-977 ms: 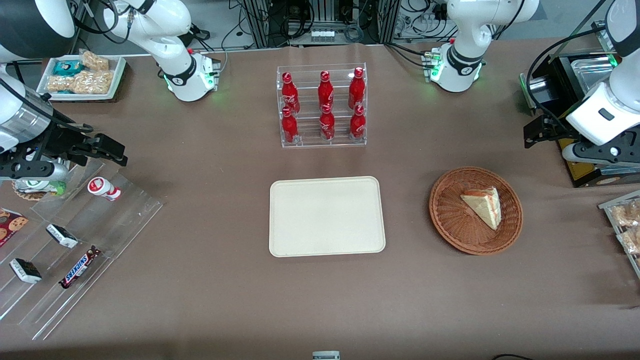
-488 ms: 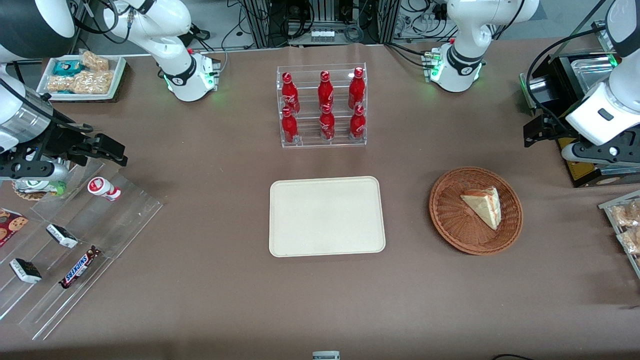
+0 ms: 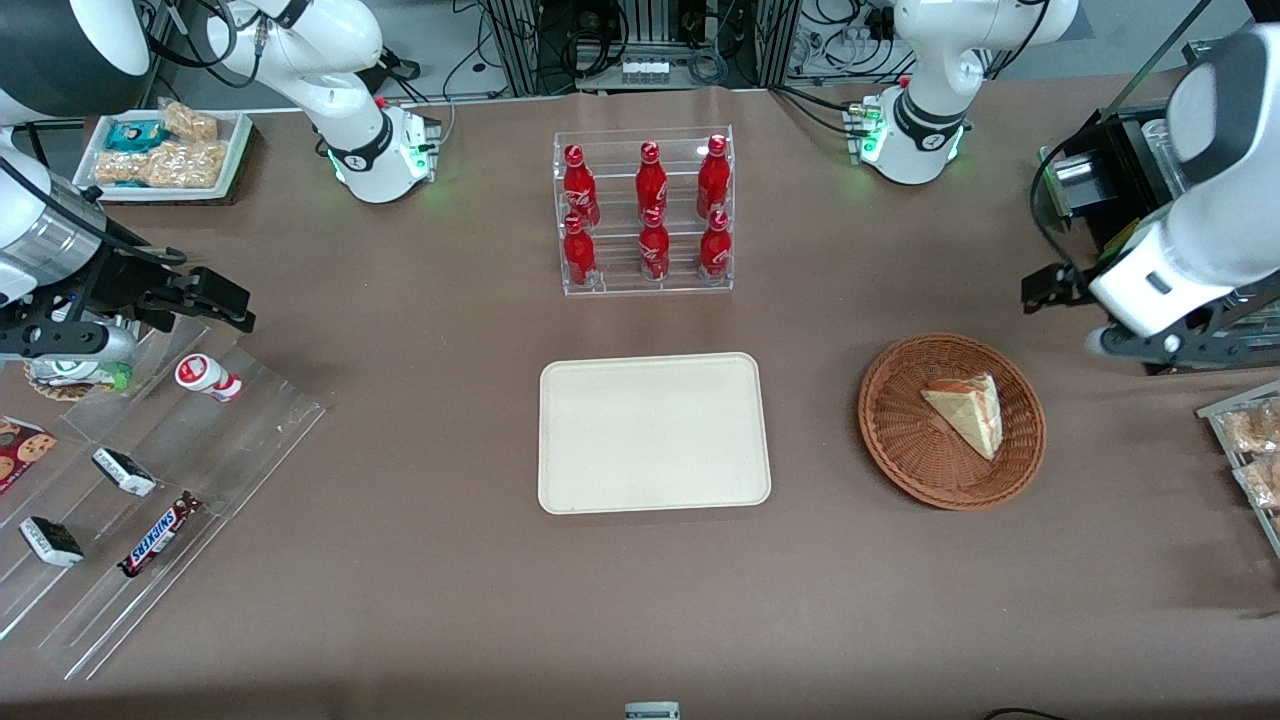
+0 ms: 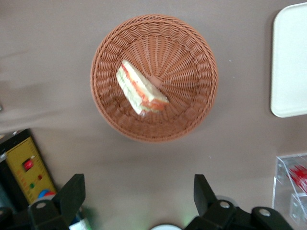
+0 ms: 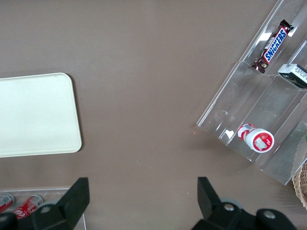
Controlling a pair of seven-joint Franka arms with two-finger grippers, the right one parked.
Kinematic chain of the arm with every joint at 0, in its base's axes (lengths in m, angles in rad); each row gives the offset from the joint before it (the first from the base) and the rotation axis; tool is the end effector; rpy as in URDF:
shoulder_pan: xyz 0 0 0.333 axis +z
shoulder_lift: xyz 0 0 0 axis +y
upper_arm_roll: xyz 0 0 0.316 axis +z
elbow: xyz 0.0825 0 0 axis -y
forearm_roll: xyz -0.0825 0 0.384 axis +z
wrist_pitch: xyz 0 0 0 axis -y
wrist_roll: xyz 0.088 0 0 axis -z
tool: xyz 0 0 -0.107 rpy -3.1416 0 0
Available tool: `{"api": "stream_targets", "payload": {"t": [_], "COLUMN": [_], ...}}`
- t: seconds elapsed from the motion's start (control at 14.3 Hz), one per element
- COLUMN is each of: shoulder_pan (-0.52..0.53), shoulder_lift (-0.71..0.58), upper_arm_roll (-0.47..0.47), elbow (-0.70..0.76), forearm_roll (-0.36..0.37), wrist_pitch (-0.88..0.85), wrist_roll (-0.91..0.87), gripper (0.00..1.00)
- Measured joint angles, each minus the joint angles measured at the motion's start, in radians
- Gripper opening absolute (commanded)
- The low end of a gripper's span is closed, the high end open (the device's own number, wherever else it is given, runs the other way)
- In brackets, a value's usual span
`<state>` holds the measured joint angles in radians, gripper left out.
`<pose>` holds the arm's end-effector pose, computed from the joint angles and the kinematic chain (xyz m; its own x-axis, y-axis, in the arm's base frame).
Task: Place sandwich from basket to tray
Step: 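Lower the open left gripper onto the wrapped sandwich and close it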
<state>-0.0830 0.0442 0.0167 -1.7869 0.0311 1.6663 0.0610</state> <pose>0.5569 -0.0341 0.5060 0.9777 -0.1288 -0.1657 -0.1341 -0.9908 -0.0207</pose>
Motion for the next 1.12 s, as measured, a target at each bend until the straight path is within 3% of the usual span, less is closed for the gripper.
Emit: {"api": "stream_targets", "payload": {"t": [0.56, 0.98, 1.12], "shoulder_pan": [0.059, 0.061, 0.054], "shoulder_lift": [0.028, 0.073, 0.111], "upper_arm_roll": [0.014, 0.004, -0.002], "elbow": [-0.490, -0.543, -0.543], "forearm_roll": [0.000, 0.002, 0.002], "wrist_pitch": [0.726, 0.884, 0.925], "wrist_roll": [-0.067, -0.714, -0.853], "gripper": [1.00, 1.00, 1.00]}}
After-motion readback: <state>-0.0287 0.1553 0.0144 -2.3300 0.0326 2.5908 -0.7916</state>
